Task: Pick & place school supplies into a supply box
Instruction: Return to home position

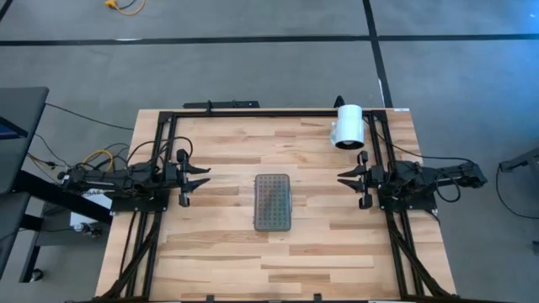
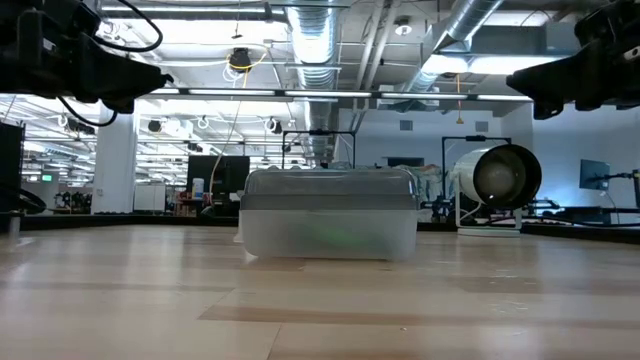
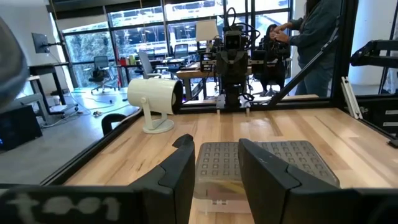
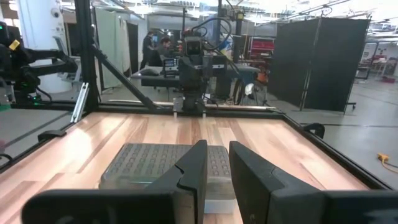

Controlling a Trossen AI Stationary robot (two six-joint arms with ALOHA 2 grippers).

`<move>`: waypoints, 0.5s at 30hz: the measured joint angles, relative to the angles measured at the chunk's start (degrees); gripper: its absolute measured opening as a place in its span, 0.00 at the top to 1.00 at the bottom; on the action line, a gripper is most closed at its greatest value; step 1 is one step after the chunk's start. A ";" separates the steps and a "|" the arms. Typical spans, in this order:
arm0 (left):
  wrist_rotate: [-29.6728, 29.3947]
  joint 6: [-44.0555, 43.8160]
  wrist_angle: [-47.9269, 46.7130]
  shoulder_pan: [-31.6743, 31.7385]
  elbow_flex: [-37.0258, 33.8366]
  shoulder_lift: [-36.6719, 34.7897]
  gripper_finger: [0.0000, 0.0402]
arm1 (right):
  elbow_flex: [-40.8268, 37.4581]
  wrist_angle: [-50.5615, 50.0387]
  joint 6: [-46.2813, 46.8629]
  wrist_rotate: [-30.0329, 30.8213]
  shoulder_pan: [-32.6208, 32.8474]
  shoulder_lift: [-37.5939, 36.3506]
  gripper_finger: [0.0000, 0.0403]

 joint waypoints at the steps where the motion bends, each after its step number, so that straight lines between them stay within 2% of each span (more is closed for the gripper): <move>1: -0.01 -0.05 -0.01 0.00 0.00 0.00 0.72 | 0.00 0.00 0.00 0.00 0.00 0.00 0.84; 15: -0.01 0.46 -0.03 0.00 0.00 0.00 0.72 | 0.00 -0.02 0.00 0.00 0.00 0.00 0.84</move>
